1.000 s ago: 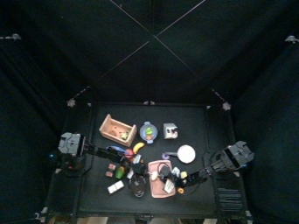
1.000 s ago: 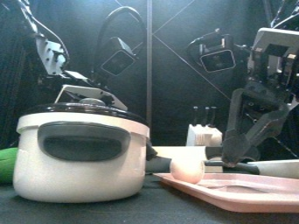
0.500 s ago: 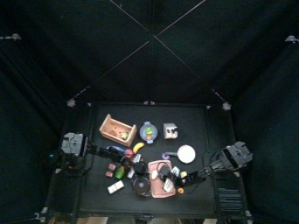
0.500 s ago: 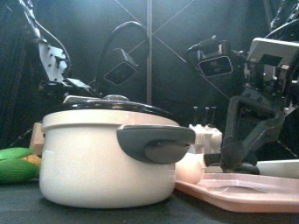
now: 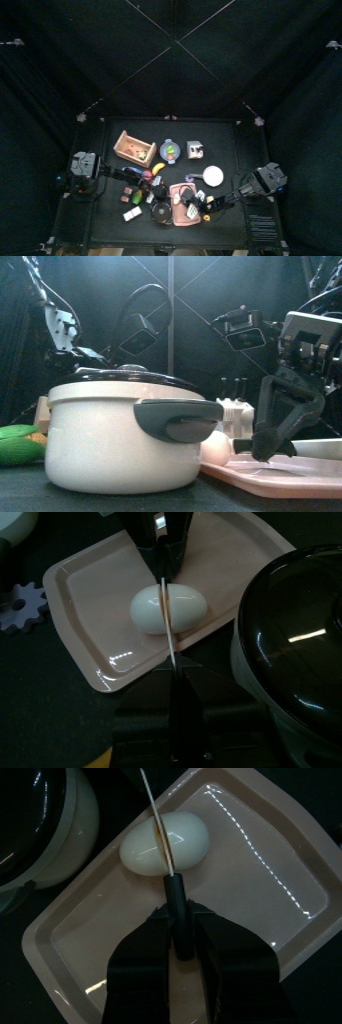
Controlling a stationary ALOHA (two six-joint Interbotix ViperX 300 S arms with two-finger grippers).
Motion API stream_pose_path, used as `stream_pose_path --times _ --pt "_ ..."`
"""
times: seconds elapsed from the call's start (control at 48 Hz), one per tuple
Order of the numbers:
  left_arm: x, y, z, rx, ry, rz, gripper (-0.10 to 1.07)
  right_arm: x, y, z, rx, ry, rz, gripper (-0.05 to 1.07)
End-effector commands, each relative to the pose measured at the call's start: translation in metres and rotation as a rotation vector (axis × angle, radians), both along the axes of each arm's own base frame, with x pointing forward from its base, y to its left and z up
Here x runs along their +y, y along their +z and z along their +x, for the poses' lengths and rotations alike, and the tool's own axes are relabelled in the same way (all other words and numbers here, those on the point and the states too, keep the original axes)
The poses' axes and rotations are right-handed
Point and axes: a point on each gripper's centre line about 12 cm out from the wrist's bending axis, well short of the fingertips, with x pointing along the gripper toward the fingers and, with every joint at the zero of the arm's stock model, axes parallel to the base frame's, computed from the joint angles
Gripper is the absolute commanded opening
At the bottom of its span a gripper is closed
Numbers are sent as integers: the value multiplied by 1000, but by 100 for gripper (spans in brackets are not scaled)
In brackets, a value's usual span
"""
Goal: Cut egg
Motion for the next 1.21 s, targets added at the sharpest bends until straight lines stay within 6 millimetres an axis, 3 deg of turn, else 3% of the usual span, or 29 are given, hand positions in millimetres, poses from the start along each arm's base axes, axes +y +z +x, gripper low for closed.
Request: stream_pose_path --times 0.0,0.354,0.771,1.188 --pt "0 1 -1 1 1 1 46 -3 1 -3 4 -22 12 39" --pt "0 2 0 -2 3 -1 45 -8 -4 -4 22 -48 13 39" --pt "-1 28 3 -71 -2 1 46 -6 19 -3 -38 -37 36 39" --pt "-3 28 3 -71 -4 -2 45 -6 20 -2 -46 -22 23 39"
